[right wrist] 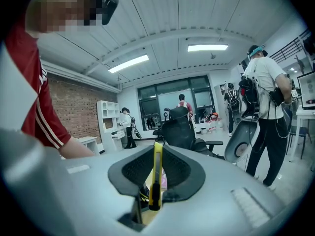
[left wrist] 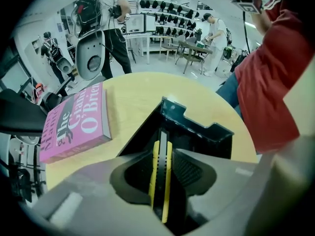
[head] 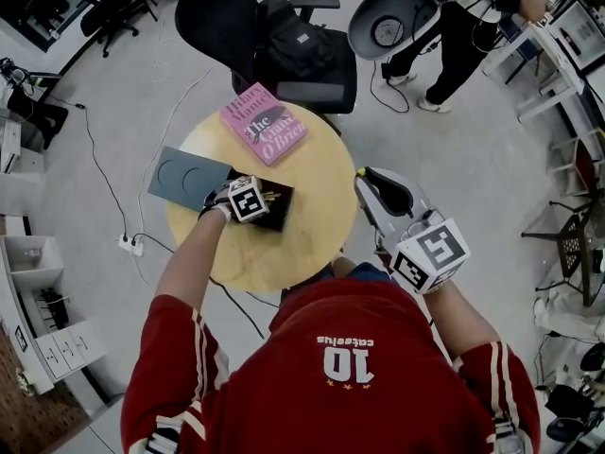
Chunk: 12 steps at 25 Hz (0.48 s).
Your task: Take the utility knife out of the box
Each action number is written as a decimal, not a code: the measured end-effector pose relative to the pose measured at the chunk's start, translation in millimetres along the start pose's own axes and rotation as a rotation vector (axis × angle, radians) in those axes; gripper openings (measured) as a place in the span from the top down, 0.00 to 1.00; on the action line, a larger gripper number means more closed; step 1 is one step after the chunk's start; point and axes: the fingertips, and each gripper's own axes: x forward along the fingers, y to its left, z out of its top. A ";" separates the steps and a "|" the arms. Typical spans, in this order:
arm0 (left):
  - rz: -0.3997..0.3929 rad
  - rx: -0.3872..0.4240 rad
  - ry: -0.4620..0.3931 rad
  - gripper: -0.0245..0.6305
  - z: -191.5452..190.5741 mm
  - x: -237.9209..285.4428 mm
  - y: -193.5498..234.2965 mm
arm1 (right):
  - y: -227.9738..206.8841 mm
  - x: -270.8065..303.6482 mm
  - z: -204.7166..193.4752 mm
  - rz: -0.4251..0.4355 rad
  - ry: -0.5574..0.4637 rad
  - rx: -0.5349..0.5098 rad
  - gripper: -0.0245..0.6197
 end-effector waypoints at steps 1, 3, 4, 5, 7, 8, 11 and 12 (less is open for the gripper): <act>0.013 0.007 -0.001 0.76 1.1 -2.9 1.8 | -1.0 -0.8 -0.1 -0.001 -0.001 0.003 0.88; 0.016 -0.009 -0.016 0.76 2.0 -6.8 2.9 | -1.8 -2.3 0.0 -0.001 -0.005 0.010 0.88; 0.015 -0.023 -0.028 0.76 2.8 -9.0 3.1 | -1.5 -3.1 0.1 0.000 -0.006 0.012 0.88; 0.021 -0.029 -0.039 0.76 4.5 -12.8 4.1 | -0.8 -3.7 0.2 0.002 -0.007 0.013 0.88; 0.051 -0.017 -0.057 0.76 9.6 -23.4 7.3 | 1.1 -4.4 1.8 0.007 -0.011 0.013 0.88; 0.054 -0.019 -0.064 0.76 10.7 -26.6 6.3 | 2.3 -4.7 3.7 0.010 -0.014 0.010 0.88; 0.052 -0.051 -0.101 0.76 15.4 -36.6 3.6 | 5.6 -5.9 10.8 0.020 -0.028 0.000 0.88; 0.065 -0.055 -0.123 0.76 19.7 -42.5 4.6 | 6.9 -6.4 12.8 0.025 -0.030 -0.002 0.88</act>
